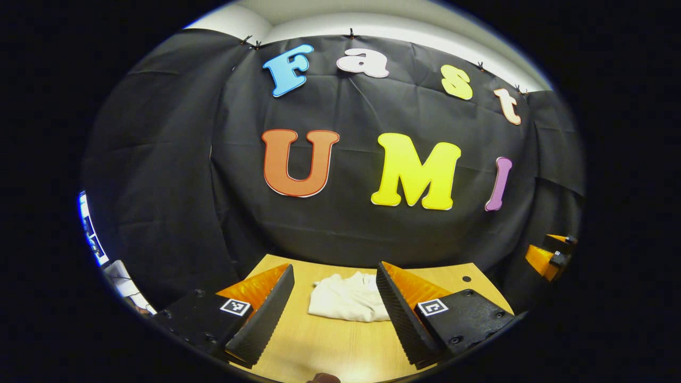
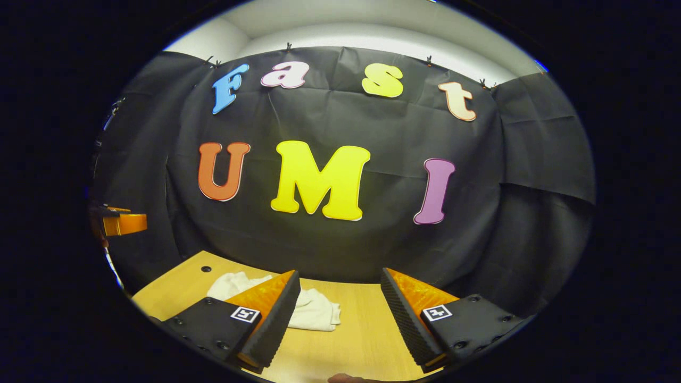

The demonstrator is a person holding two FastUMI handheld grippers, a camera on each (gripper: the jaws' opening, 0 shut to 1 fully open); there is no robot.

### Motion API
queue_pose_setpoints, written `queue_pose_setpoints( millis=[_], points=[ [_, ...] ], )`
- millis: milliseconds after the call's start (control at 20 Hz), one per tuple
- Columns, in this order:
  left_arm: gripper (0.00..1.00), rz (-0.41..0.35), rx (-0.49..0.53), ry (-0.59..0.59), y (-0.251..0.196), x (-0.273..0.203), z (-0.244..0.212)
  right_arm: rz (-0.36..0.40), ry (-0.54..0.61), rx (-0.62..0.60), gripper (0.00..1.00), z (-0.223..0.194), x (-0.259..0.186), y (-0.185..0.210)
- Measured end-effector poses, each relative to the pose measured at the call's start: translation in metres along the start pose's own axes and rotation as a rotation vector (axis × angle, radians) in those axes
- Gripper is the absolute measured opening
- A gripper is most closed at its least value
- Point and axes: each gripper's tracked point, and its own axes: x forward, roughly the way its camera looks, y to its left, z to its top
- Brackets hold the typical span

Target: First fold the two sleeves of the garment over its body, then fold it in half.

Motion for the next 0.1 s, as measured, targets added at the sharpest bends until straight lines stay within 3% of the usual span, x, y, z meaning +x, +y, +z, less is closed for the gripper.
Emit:
queue_pose_setpoints(
  millis=[100],
  points=[
    [0.98, 0.000, 0.012, -0.032, -0.0031, -0.0189, -0.0026, -0.002, -0.012, -0.001, 0.94, -0.0066, -0.0165, 0.0085]
  ],
)
